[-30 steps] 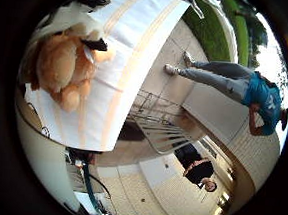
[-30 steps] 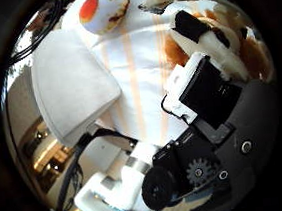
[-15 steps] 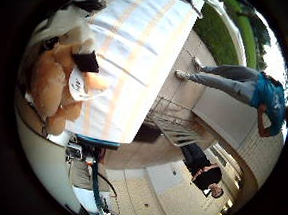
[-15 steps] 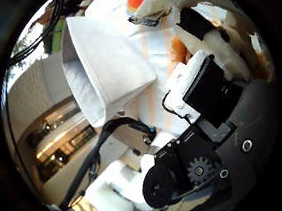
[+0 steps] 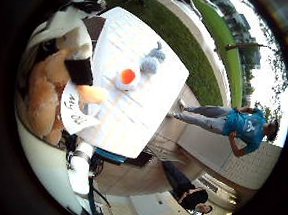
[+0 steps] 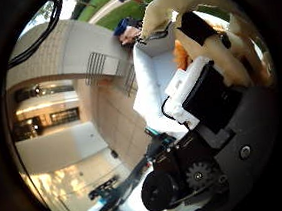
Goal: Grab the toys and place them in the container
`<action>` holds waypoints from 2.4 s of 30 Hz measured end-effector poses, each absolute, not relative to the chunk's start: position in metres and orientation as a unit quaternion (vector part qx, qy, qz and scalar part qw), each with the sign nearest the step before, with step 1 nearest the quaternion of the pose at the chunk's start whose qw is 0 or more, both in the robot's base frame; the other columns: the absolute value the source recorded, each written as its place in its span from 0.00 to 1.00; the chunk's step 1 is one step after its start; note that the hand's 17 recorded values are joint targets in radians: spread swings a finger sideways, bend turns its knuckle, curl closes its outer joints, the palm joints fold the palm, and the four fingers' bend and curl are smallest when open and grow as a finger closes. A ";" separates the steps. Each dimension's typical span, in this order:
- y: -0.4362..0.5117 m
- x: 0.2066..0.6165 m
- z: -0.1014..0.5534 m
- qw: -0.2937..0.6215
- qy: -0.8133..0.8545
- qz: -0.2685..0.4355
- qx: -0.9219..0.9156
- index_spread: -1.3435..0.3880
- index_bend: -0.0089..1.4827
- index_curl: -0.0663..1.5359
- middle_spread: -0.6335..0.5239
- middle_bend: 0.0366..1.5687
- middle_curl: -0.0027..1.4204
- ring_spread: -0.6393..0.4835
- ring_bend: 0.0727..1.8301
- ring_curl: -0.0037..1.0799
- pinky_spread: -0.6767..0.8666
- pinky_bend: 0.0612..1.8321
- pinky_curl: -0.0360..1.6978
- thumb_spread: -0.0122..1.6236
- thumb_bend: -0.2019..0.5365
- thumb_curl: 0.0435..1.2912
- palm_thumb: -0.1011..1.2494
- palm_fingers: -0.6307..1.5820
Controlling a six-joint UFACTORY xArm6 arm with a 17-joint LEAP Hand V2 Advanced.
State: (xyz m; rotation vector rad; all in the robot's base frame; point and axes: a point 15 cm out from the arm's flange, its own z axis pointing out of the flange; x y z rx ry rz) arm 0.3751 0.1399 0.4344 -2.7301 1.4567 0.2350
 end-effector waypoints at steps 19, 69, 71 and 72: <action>0.213 0.419 0.301 -0.022 0.433 0.191 -0.881 0.50 0.25 0.45 0.55 0.25 0.37 0.77 0.42 0.42 0.67 0.62 0.30 0.78 0.24 0.36 0.62 0.19; -0.034 0.465 0.184 -0.160 0.527 0.160 -0.819 0.59 0.11 0.21 0.59 0.09 0.23 0.79 0.19 0.28 0.69 0.28 0.14 0.72 0.24 0.33 0.68 0.28; -0.035 0.464 0.173 -0.174 0.527 0.162 -0.816 0.60 0.11 0.21 0.59 0.09 0.23 0.80 0.18 0.28 0.69 0.28 0.14 0.72 0.24 0.33 0.68 0.29; -0.037 0.463 0.168 -0.186 0.527 0.159 -0.814 0.60 0.12 0.21 0.59 0.09 0.23 0.80 0.18 0.28 0.69 0.28 0.14 0.72 0.24 0.33 0.68 0.29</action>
